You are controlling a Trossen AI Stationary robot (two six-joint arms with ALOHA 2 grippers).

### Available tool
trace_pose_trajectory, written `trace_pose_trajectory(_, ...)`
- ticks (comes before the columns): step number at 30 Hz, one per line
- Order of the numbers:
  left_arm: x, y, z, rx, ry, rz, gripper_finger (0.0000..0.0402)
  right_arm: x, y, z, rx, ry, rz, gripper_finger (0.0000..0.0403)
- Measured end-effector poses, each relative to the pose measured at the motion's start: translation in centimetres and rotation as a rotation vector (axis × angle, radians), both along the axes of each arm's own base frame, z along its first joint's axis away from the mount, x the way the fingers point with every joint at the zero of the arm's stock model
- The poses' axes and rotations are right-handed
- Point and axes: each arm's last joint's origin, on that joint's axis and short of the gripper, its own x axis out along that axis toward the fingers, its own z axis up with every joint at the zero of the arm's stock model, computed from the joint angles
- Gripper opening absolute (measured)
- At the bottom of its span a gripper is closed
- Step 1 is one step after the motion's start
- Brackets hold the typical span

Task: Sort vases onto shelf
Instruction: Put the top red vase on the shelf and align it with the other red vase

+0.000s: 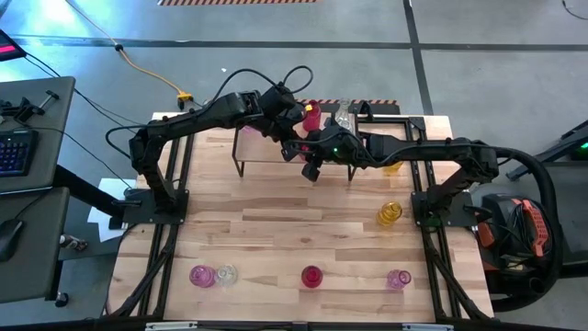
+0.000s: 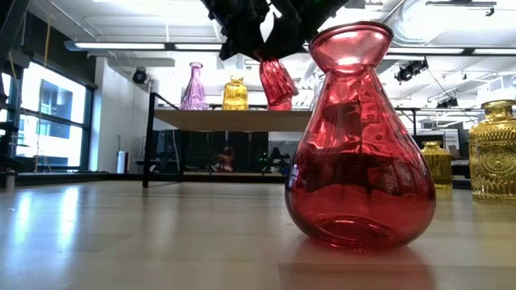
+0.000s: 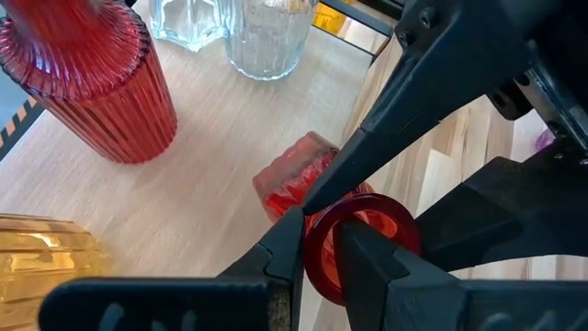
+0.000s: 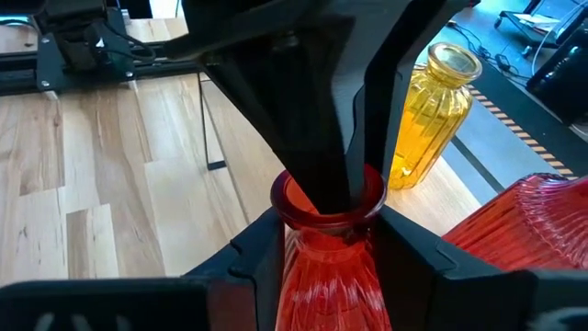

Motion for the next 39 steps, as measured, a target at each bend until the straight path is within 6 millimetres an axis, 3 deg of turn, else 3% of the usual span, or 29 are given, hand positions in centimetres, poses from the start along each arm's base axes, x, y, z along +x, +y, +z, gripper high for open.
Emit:
trace_pose_trajectory(9, 0.0, 0.0, 0.0, -0.005, -0.001, -0.005, 0.0044, 0.0, 0.0, -0.1, -0.012, 0.012, 0.005, 0.0074)
trace_pose_trajectory(33, -0.2, 1.1, 0.2, -0.028, -0.035, 0.064, 0.0045, 0.0, -0.2, 0.0, 0.009, -0.025, -0.109, 0.0077)
trace_pose_trajectory(39, -0.1, 1.1, 0.2, 0.004, -0.038, 0.014, 0.0061, 0.0, -0.2, 0.0, 0.016, -0.029, -0.115, 0.0077)
